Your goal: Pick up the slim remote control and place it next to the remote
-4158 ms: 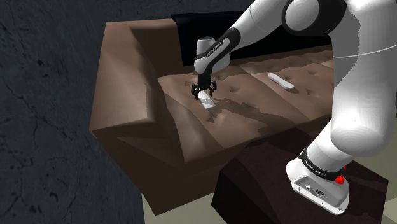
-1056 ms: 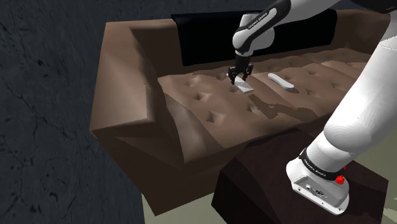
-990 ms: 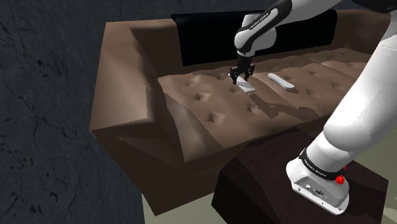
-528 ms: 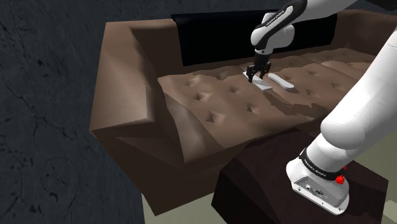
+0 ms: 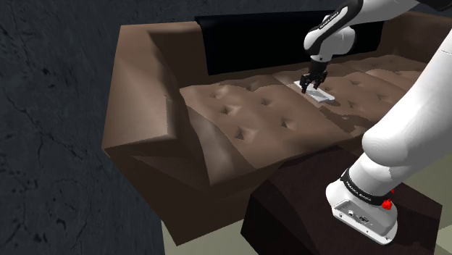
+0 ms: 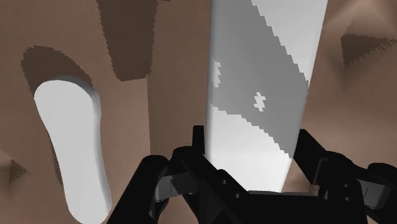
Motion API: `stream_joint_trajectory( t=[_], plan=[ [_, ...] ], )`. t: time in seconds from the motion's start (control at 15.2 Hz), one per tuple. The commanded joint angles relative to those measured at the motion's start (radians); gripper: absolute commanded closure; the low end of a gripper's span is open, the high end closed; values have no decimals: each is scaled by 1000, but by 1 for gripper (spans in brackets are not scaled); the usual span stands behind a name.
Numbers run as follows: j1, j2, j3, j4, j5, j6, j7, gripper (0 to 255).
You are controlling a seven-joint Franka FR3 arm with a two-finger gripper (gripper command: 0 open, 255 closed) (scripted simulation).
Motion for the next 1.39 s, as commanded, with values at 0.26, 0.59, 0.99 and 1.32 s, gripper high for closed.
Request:
stream_joint_trajectory(
  t=[0.26,0.59,0.99,1.32],
  plan=[
    [-90,37,-61,59,22,-22,-167,255],
    [-96,87,-54,43,48,40,-183,255],
    [-106,151,-40,32,83,111,-206,255],
    [-115,196,-28,30,108,157,-222,255]
  ],
)
